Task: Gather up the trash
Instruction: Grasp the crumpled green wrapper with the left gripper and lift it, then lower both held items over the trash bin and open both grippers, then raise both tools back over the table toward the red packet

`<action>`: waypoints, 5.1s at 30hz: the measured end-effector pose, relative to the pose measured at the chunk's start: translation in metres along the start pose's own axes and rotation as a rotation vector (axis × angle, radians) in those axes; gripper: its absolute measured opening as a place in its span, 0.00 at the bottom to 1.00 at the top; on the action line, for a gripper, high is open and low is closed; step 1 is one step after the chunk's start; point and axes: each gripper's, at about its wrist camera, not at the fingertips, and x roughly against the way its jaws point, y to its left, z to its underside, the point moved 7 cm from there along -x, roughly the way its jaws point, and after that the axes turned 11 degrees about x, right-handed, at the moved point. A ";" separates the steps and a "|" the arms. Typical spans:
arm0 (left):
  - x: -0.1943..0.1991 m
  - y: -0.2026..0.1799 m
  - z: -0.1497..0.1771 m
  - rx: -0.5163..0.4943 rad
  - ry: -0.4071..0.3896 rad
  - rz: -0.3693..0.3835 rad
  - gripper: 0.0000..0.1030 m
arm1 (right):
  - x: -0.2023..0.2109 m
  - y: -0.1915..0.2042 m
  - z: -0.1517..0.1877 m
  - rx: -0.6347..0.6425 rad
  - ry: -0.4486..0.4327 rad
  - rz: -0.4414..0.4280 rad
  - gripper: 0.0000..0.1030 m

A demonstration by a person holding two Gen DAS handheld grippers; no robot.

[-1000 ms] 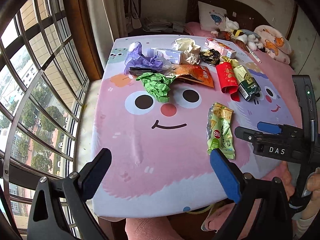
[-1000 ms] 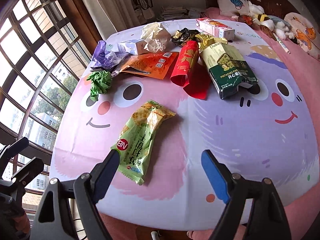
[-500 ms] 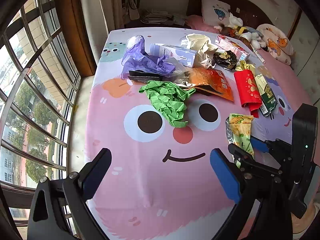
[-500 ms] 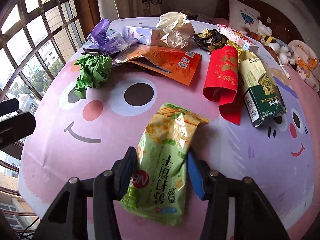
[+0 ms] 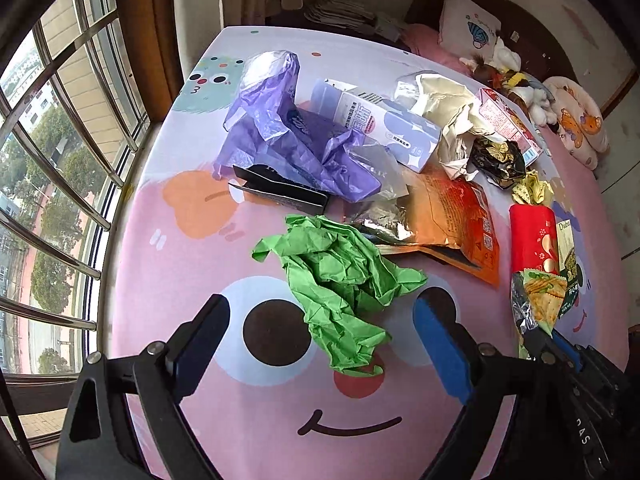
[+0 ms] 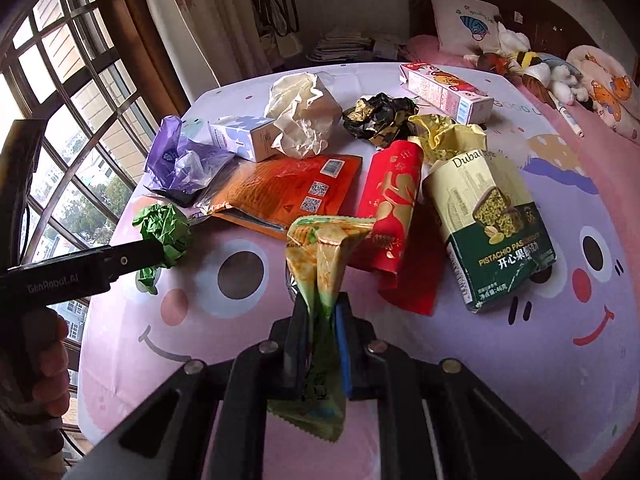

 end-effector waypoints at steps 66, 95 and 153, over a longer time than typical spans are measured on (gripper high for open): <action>-0.026 -0.039 0.356 -0.290 -0.002 0.076 0.39 | -0.002 -0.019 0.314 -0.049 0.100 -0.135 0.13; -0.138 -0.016 0.388 -0.319 0.024 -0.105 0.78 | -0.115 -0.040 0.362 -0.212 0.235 -0.089 0.41; 0.122 -0.088 0.280 -0.390 -0.327 0.070 0.95 | 0.137 -0.031 0.203 0.036 -0.181 -0.092 0.66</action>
